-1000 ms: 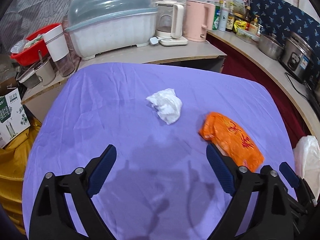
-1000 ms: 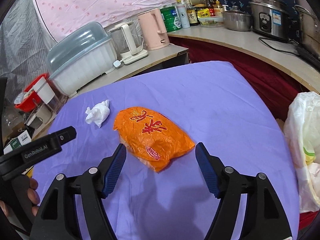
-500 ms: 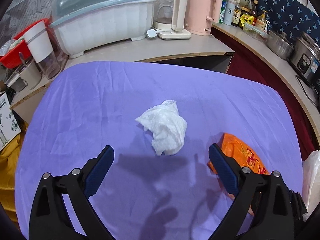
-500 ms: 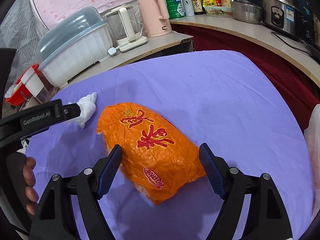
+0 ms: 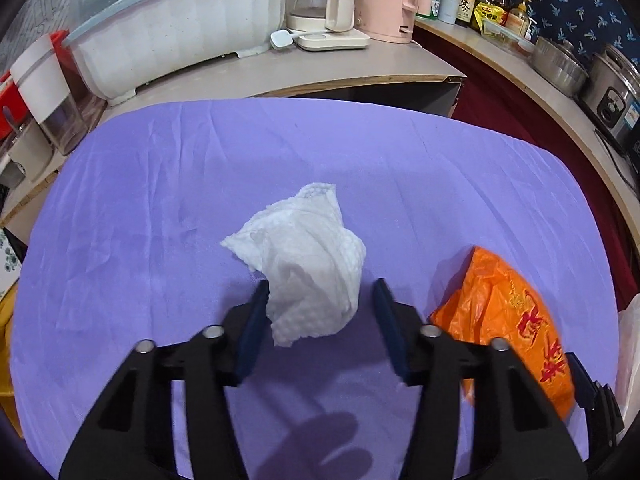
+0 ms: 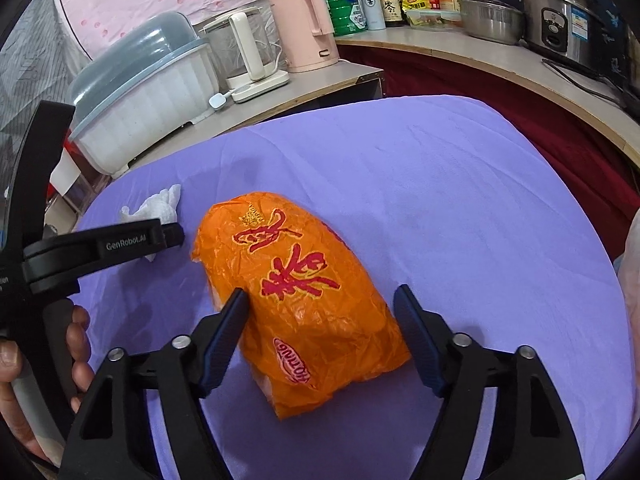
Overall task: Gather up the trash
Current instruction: 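Grasp the tissue ball with the left gripper while the right grasps the orange bag, then carry tissue ball and orange bag over the bin and open both grippers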
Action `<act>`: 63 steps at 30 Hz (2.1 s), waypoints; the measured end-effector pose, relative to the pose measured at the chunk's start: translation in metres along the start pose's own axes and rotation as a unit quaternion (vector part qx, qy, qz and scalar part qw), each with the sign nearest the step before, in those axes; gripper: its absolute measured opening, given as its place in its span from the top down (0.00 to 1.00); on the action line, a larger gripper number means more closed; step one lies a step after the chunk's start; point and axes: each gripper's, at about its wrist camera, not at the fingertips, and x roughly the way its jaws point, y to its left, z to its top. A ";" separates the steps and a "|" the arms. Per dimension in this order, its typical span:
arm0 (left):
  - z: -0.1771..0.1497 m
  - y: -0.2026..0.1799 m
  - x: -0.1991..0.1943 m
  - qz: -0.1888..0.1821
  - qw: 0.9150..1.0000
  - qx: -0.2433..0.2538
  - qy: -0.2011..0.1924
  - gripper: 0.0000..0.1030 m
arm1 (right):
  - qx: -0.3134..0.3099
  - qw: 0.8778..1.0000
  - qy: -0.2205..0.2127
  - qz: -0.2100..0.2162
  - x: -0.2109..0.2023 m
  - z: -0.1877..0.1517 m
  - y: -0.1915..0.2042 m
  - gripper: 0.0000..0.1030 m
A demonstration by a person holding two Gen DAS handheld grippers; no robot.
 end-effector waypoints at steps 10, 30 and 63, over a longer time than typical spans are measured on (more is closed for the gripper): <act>-0.028 -0.009 -0.032 -0.026 1.000 -0.002 0.000 0.83 | 0.040 0.999 -0.001 0.019 -0.025 -0.012 -0.018 0.64; -0.102 -0.077 -0.123 -0.059 0.997 0.042 -0.020 0.83 | 0.063 0.997 -0.046 0.014 -0.131 -0.050 -0.058 0.67; -0.162 -0.271 -0.199 -0.133 0.975 0.170 -0.043 0.83 | 0.169 0.976 -0.123 -0.065 -0.264 -0.099 -0.239 0.67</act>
